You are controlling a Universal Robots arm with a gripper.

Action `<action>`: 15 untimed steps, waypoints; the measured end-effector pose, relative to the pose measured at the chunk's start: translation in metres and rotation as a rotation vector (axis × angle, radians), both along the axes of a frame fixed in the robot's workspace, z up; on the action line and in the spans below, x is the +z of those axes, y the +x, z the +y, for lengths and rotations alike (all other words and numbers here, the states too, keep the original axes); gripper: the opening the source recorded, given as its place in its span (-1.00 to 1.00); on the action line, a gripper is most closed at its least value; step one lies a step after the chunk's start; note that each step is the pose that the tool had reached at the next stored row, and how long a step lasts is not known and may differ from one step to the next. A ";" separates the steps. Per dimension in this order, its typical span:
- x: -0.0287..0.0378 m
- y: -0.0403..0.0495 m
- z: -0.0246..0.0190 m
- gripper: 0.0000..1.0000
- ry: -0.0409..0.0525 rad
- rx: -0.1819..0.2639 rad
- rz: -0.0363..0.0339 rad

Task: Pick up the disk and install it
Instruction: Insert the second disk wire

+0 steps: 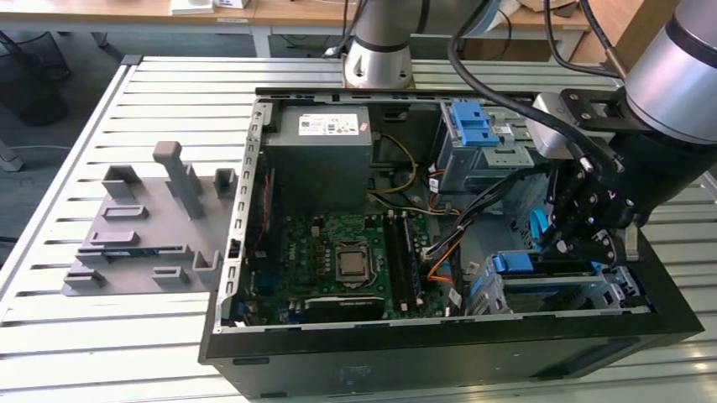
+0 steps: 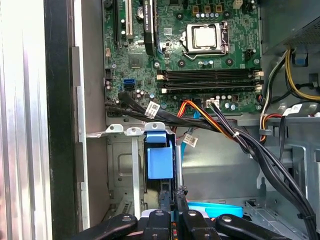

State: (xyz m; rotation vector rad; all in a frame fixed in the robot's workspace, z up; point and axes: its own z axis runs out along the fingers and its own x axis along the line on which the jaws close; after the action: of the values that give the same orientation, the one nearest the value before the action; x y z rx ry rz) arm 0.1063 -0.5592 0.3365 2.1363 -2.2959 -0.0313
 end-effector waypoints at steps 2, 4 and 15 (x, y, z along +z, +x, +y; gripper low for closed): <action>-0.0004 0.0002 0.0000 -0.68 0.0001 0.000 0.0002; -0.0006 0.0006 0.0000 -0.68 0.0001 0.000 0.0003; -0.0023 0.0025 -0.0008 -0.68 0.0016 0.000 0.0015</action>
State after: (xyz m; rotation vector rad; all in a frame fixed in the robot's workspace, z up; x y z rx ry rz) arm 0.1087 -0.5601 0.3342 2.1362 -2.2958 -0.0348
